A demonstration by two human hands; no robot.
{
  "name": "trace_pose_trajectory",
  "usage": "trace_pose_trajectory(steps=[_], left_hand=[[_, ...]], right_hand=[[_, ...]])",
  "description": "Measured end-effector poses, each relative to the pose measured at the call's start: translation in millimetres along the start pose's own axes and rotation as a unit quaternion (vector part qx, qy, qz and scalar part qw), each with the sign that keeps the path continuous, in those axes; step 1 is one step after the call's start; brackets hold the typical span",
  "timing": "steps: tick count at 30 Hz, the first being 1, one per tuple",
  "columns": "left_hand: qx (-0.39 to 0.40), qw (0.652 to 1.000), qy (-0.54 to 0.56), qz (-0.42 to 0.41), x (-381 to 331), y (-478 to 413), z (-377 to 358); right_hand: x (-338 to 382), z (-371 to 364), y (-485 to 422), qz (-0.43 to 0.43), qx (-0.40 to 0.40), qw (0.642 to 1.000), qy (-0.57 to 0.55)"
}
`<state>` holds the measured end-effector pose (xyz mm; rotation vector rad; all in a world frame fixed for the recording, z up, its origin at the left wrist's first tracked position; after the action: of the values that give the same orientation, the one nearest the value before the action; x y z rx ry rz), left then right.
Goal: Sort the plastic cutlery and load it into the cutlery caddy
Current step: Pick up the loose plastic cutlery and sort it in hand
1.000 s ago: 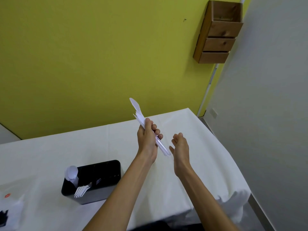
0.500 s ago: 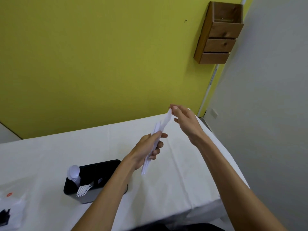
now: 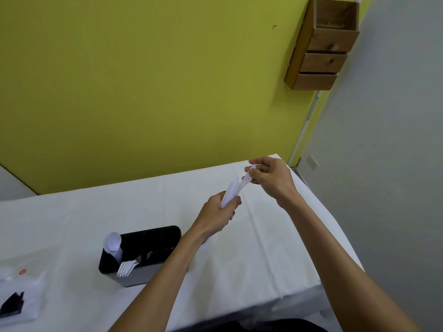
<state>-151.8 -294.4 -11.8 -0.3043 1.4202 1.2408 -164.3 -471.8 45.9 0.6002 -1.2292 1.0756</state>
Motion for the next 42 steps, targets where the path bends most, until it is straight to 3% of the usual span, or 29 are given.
trace_pose_trajectory(steps=[8, 19, 23, 30, 42], left_hand=[[0.020, 0.999, 0.016, -0.033, -1.0, -1.3, -4.7], [-0.016, 0.993, -0.104, -0.047, -3.6, -9.4, -3.8], [-0.003, 0.995, -0.089, -0.047, -7.0, -10.4, -13.2], [-0.048, 0.987, -0.145, -0.040, -7.8, -16.5, -9.3], [-0.114, 0.978, -0.172, -0.026, -3.7, -21.2, 7.1]], right_hand=[[-6.1, 6.7, 1.2, -0.008, -0.021, 0.998, 0.060], [-12.5, -0.1, 0.7, -0.002, 0.005, 0.995, 0.100], [-12.1, -12.7, 3.8, 0.008, 0.036, 0.996, 0.087], [-21.6, -26.6, 8.5, -0.032, 0.091, 0.995, 0.007], [-9.8, -50.3, 16.9, -0.009, 0.208, 0.977, 0.053]])
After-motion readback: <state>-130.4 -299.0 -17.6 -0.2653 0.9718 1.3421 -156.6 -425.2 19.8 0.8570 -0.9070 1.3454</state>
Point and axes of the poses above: each hand's wrist, its own y-axis away from the middle knuckle, its own z-axis out of the back of the hand, x = y × z, the point moved 8 cm from there along -y, towards the middle knuckle, and after that the axes turned 13 degrees about z, right-handed, at the moved point
